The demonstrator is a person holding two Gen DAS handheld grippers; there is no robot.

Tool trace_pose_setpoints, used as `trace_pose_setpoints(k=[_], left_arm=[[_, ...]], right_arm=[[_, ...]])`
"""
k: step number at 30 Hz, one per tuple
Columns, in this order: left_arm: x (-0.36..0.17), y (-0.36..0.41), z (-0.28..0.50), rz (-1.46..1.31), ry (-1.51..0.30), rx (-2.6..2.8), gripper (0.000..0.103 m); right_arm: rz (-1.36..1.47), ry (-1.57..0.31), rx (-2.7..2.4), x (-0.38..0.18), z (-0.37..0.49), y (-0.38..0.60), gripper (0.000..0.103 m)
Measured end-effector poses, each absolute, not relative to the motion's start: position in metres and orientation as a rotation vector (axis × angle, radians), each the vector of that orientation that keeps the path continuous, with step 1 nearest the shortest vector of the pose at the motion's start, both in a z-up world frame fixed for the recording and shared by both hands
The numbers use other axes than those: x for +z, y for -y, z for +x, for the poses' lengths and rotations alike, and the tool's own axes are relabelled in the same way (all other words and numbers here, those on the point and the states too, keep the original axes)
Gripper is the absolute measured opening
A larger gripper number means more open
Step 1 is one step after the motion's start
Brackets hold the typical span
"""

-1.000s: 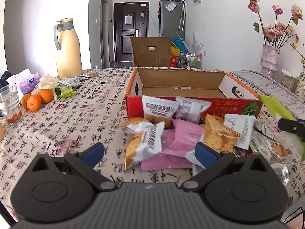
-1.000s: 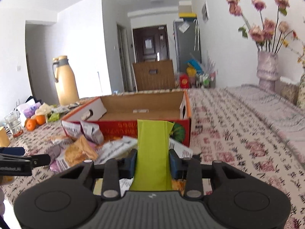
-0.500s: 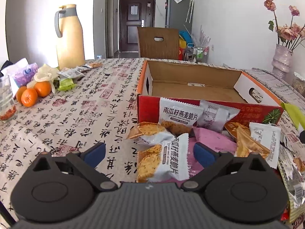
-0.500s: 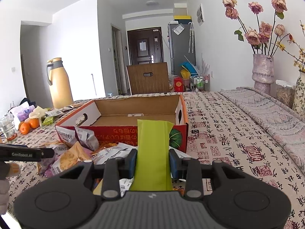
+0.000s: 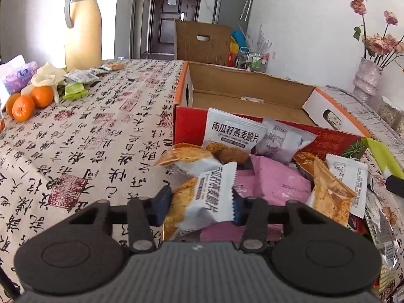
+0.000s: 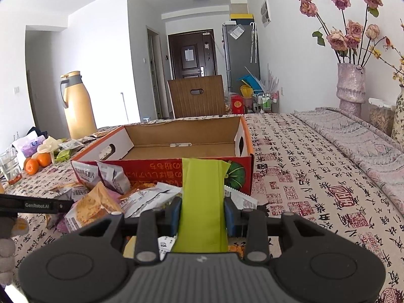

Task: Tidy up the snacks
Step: 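Carry the green bar into the box with the right gripper while the left gripper grasps a white packet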

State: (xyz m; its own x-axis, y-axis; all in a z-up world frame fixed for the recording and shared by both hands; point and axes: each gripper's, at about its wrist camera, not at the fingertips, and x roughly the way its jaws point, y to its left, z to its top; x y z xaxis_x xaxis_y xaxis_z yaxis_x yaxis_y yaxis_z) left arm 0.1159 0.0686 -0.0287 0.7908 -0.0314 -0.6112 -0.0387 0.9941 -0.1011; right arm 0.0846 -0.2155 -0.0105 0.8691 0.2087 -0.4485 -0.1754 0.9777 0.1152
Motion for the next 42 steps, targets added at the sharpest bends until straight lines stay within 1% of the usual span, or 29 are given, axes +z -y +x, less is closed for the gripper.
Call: trace_pose_setpoints(k=[13,15,25,31,42], left_arm=[[-0.013,-0.069,0.099,-0.092,-0.596,0.02,0.027],[-0.01,-0.069,0.096,-0.09,-0.587,0.02,0.024],[0.009,-0.065,0.085,-0.075,-0.523,0.02,0.023],[0.03,-0.06,0.081,-0.065,-0.462,0.01,0.023],[0.065,-0.039,0.107,-0.04,-0.373,-0.026,0.023]], right_arm=[[0.081,-0.463,0.209,-0.007,0.078,0.217,0.034],[0.082,-0.459,0.212,-0.006,0.076,0.217,0.034],[0.086,-0.443,0.22,0.0,0.072,0.217,0.034],[0.086,-0.425,0.223,0.007,0.073,0.218,0.034],[0.07,-0.37,0.229,0.03,0.098,0.214,0.034]])
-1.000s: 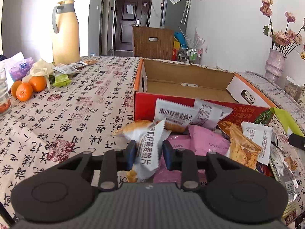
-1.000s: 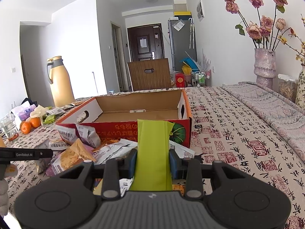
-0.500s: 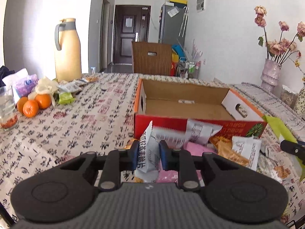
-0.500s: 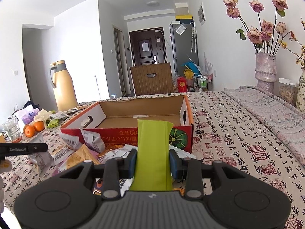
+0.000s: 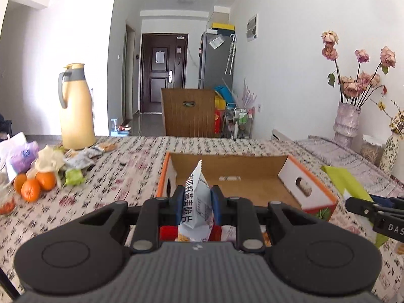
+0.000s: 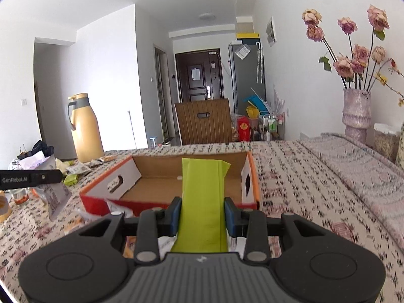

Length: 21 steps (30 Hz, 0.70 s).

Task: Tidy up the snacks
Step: 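Carry the green bar into the box with the right gripper while the left gripper grasps a white packet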

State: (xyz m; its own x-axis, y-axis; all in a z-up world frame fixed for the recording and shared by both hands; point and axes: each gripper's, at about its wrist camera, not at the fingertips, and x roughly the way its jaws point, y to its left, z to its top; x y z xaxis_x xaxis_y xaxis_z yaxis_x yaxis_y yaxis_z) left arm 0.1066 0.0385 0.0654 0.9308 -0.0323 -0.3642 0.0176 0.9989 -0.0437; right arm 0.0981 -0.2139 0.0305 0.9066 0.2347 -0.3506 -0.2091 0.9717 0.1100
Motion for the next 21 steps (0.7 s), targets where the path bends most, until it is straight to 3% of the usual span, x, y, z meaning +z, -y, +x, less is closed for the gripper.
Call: trace_pose_setpoints(k=[9,21], left_arm=[[0.079,-0.023,0.152,-0.044,-0.347,-0.037,0.023],[0.066,-0.015,0.228,-0.07,-0.388,-0.015,0.023]], right_arm=[[0.044,-0.339,0.24,0.053,0.15,0.202,0.034],[0.06,-0.441,0.223,0.045,0.245,0.187,0.034]])
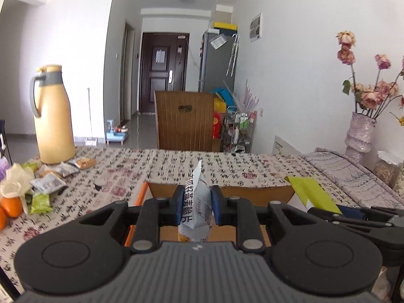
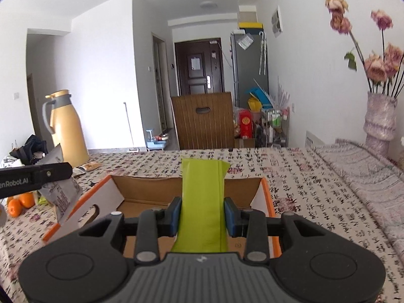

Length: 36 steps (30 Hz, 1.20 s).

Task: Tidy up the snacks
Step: 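Carry the green bar into the box with the right gripper while the left gripper grasps a white packet, then release the green bar and white packet into the box with both grippers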

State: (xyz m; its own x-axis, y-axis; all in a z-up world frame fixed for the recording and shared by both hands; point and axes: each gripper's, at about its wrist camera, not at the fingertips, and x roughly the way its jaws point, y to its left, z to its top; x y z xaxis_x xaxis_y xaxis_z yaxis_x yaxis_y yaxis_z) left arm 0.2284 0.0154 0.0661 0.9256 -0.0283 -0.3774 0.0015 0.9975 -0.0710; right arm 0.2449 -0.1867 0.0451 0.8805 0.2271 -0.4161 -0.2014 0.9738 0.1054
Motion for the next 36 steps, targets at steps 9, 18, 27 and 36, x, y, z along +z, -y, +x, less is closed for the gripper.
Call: trace_pose_setpoints(k=[9,18,27,36], left_arm=[[0.027,-0.022,0.26,-0.079,-0.498,-0.006,0.023],[0.029,-0.027,0.248,-0.107,-0.462,0.024,0.103],[0.036,-0.027,0.241,-0.113,-0.434,0.043,0.103],[0.046,-0.023,0.233,-0.094,-0.424,0.043,0.103]], right_arm=[[0.086,-0.518,0.188,0.011,0.277,0.192,0.034],[0.099,-0.549,0.175,0.003,0.276,0.197,0.078],[0.132,-0.5,0.159,0.009,0.267,0.205,0.103],[0.126,-0.473,0.15,0.021,0.261,0.205,0.103]])
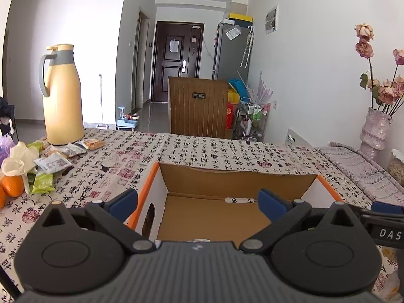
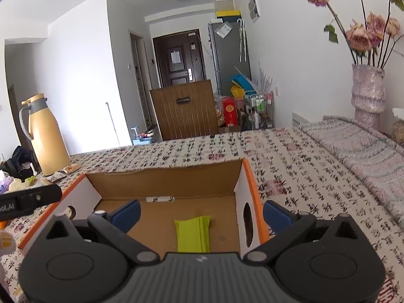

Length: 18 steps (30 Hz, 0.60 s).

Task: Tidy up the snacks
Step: 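Release the green bar and white packet into the box with both grippers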

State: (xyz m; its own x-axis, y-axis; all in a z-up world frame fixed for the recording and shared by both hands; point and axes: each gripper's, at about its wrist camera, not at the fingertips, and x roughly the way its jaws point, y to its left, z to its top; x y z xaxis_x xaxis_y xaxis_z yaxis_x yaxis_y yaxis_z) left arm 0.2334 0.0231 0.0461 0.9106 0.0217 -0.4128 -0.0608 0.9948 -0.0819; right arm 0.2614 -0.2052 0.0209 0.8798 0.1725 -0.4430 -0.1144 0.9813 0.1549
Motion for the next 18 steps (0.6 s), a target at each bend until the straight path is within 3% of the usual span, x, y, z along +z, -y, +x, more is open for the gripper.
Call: trace_pose_setpoints(k=[18], left_arm=[[0.062,-0.034,0.147,-0.079,-0.4,0.054,0.103]], right_arm=[[0.067,-0.438,0.163,0.046,0.17,0.201,0.103]])
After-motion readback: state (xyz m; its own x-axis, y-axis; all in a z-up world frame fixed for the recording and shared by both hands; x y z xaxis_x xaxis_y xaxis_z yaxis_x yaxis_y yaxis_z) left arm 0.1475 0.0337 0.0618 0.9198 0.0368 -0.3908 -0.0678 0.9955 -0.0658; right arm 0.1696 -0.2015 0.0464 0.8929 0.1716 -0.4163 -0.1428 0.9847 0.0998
